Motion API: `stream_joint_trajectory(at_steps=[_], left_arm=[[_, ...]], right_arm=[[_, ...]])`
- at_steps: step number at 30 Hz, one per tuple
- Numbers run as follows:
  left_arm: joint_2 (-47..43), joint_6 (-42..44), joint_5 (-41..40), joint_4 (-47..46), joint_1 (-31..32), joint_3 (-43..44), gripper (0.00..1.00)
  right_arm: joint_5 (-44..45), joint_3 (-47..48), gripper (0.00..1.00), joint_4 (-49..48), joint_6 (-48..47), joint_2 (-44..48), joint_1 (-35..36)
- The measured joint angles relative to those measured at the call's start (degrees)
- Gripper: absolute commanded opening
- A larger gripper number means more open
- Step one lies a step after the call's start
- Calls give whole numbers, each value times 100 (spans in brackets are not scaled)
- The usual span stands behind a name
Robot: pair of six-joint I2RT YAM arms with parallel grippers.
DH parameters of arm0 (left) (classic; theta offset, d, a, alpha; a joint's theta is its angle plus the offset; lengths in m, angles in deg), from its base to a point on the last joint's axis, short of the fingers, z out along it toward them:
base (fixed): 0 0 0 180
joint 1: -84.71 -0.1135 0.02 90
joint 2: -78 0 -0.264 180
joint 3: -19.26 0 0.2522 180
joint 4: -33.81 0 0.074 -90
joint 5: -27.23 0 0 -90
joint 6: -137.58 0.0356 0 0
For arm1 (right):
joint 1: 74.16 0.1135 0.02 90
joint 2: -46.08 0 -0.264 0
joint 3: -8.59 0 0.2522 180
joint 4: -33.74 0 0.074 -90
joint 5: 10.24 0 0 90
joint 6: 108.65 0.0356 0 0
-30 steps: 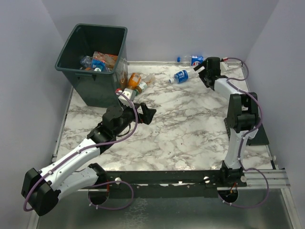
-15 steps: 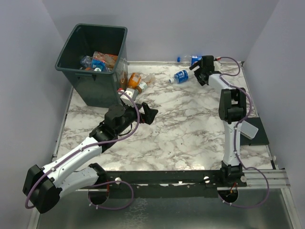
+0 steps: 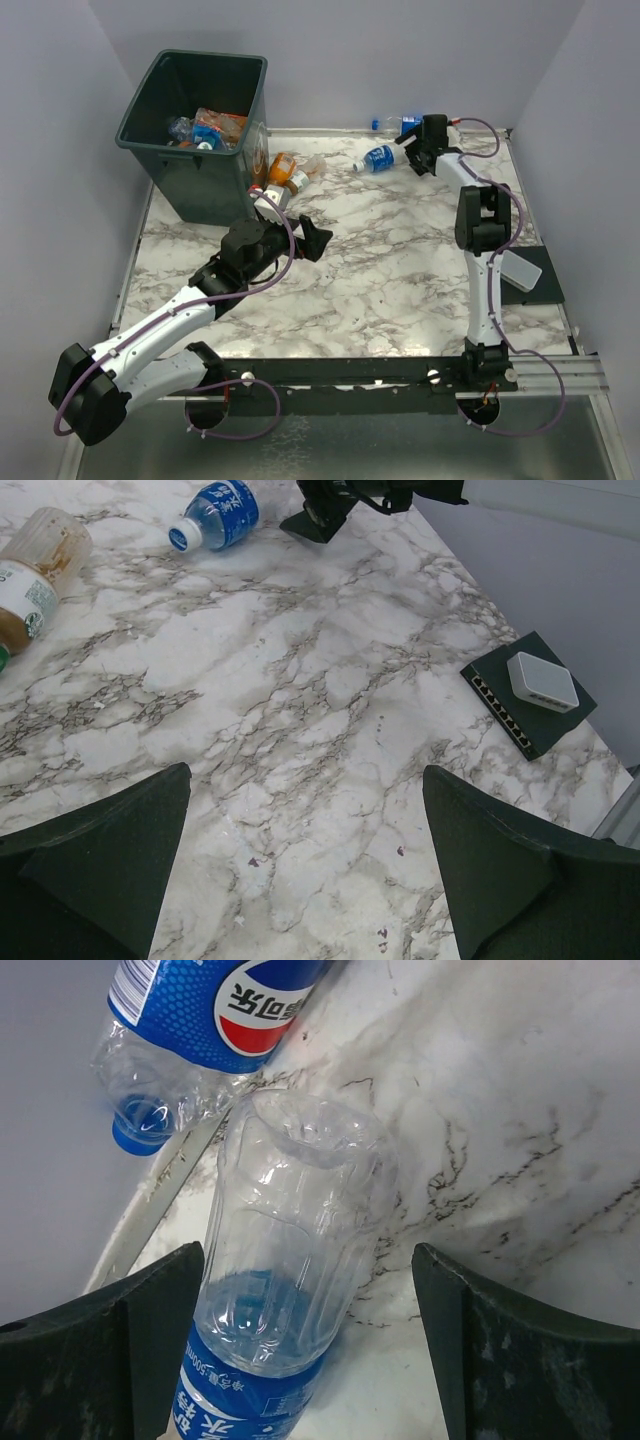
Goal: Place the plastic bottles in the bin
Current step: Pick up the plastic bottle at the center of the board.
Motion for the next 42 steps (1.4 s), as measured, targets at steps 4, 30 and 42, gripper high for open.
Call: stream_joint_trajectory(at_steps=[4,30,42], left_arm=[[0,0,0,0,0,0,99],[-275,-4,-247,-83,0,-173,99],[-866,-855,466,-2267,2,-1434,99]], right_arm=[[-188,343,82,59,11,-219,-4],[-1034,-4068,33,-1945,839,2889,4],[-3069,-7930,34,-4682,682,6902,227]])
